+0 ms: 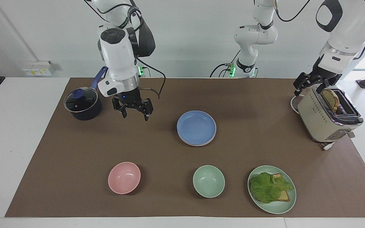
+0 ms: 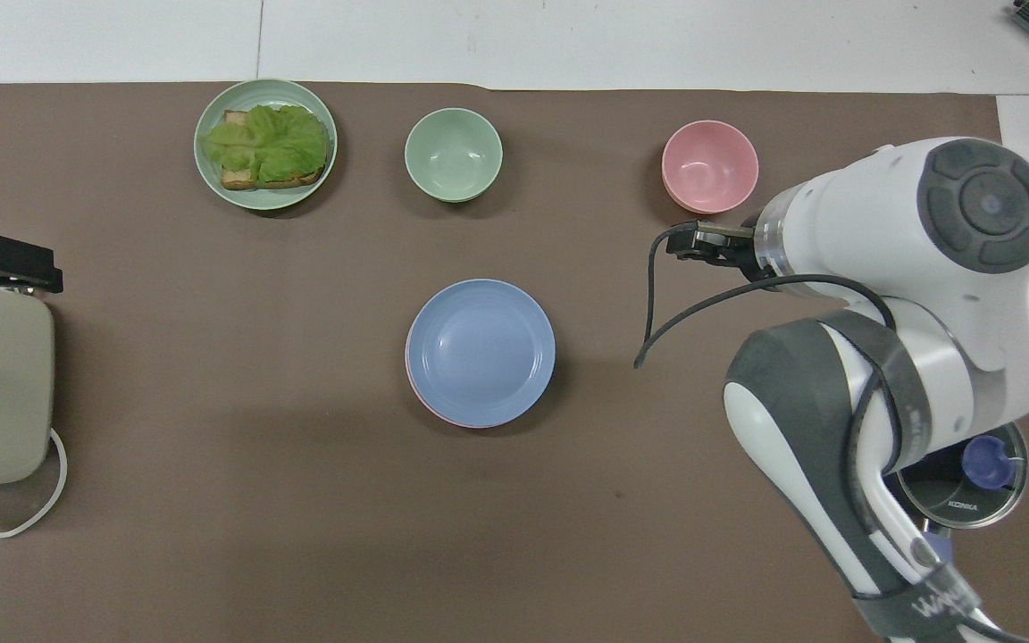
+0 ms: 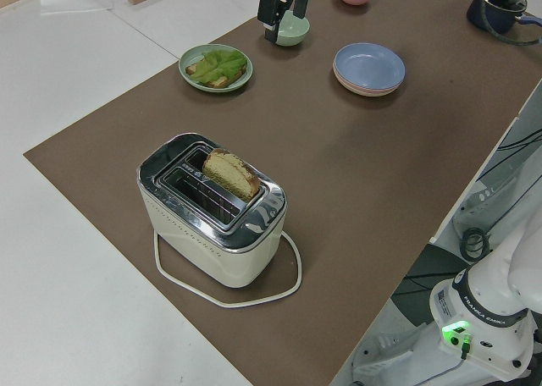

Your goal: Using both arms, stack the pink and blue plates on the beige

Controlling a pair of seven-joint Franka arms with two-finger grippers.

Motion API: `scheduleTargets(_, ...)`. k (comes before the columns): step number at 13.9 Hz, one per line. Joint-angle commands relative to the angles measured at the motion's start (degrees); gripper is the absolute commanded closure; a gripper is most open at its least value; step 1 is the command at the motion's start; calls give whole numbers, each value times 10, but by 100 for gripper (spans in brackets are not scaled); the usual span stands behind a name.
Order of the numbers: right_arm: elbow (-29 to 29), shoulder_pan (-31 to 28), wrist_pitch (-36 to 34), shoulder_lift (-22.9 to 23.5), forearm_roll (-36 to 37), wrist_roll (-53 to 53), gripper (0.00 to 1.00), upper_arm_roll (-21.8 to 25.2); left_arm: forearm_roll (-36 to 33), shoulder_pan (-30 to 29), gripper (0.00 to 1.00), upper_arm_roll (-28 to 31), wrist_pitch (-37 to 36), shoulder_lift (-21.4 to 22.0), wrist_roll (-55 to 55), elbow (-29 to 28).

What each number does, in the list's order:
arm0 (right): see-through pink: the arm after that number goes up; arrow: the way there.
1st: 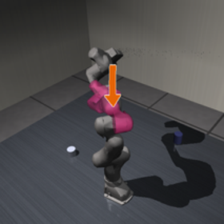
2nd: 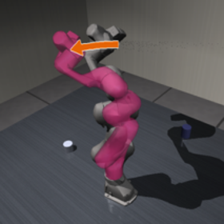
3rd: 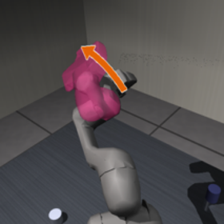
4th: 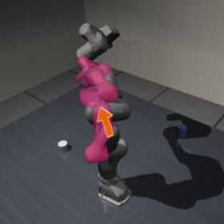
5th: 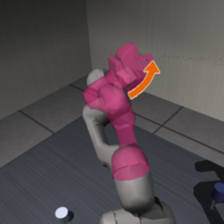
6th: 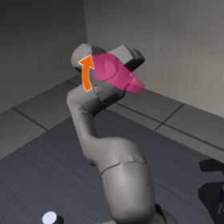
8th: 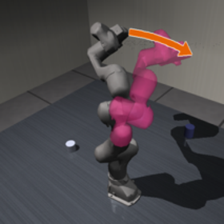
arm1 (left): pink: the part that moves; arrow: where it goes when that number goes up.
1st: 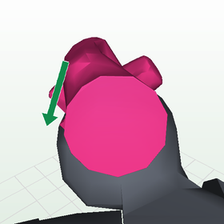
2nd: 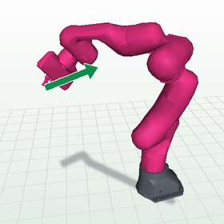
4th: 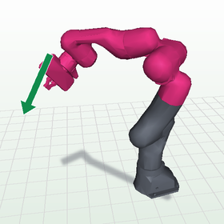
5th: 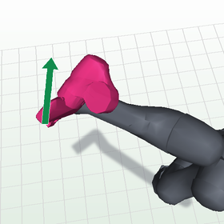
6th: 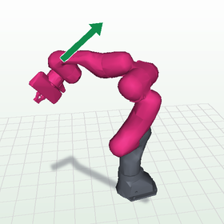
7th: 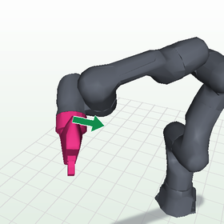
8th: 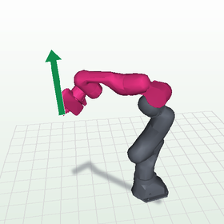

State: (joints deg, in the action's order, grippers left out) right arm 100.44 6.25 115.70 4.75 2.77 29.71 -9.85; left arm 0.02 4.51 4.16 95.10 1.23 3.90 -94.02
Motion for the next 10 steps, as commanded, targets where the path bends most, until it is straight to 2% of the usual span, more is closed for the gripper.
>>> scheduleTargets(1,-34,-24,-71,-32,7,-4,0,-6,-4,-1,0,-1,-8,4,0,2)
scheduleTargets(5,-112,-48,-197,-33,7,-33,0,-4,-4,-1,0,-1,-8,4,0,2)
scheduleTargets(7,-118,-53,-231,-48,4,-73,0,12,-4,-1,0,0,-8,4,-1,2)
scheduleTargets(10,-118,-43,-256,-73,1,-127,0,64,-4,-1,0,0,-8,4,-1,2)
